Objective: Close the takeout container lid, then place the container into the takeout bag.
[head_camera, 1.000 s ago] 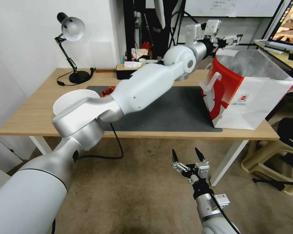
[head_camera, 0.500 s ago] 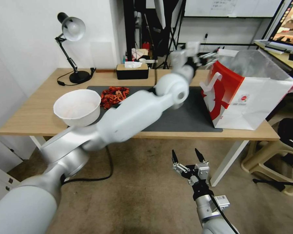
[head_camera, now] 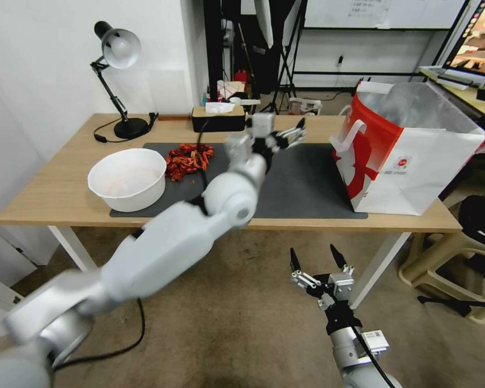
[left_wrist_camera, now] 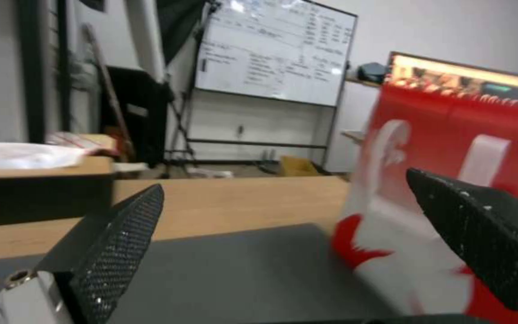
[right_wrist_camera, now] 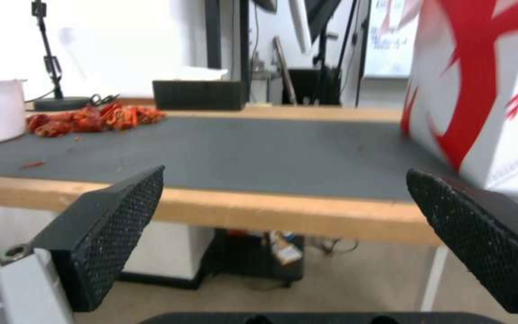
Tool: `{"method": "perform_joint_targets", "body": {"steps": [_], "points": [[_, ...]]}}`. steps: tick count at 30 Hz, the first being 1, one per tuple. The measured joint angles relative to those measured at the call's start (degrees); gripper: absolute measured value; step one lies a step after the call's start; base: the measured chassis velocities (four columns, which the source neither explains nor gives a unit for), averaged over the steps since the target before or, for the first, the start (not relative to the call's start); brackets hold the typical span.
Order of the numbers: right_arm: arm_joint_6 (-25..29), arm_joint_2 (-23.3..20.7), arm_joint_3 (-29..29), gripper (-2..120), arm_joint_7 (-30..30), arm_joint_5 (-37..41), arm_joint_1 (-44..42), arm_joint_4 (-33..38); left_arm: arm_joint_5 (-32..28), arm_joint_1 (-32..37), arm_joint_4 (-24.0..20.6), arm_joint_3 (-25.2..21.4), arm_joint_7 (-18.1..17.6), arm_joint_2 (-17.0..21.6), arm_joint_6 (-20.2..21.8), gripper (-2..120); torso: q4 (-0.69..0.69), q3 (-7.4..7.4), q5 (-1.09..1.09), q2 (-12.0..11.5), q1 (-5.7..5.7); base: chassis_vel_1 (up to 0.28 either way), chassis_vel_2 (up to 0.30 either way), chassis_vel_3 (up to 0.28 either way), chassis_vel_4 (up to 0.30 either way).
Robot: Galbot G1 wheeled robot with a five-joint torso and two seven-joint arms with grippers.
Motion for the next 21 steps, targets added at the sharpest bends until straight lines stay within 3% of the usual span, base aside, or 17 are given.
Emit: {"method": "perform_joint_targets", "body": {"steps": [3,10,13,21], "points": [[0.6,-0.2,0.7,100,0.5,-1.5,-0.1,0.1,4.7,7.9,-3.6,-6.0,0.4,2.2,-0.3,100,0.01,0.00,-0.01,0.0,0.00,0.000,0.000,0.000,0.000],[1.1,-0.8,1.2,100,1.5,-3.5,0.2,0.2,10.3,17.9,-7.4,-13.8,1.9,4.7,-0.8,100,-0.03,0.00,0.01,0.0,0.00,0.000,0.000,0.000,0.000],[1.5,-1.3,1.4,100,2.5,-4.6,0.8,0.1,13.4,26.6,-10.2,-19.9,3.7,7.1,-1.9,100,0.02,0.00,-0.01,0.0,0.00,0.000,0.000,0.000,0.000],[1.6,-1.9,2.2,100,3.1,-4.2,1.4,-0.1,15.7,37.3,-12.9,-26.0,5.0,8.2,-5.7,100,0.01,0.00,0.01,0.0,0.00,0.000,0.000,0.000,0.000]]}}
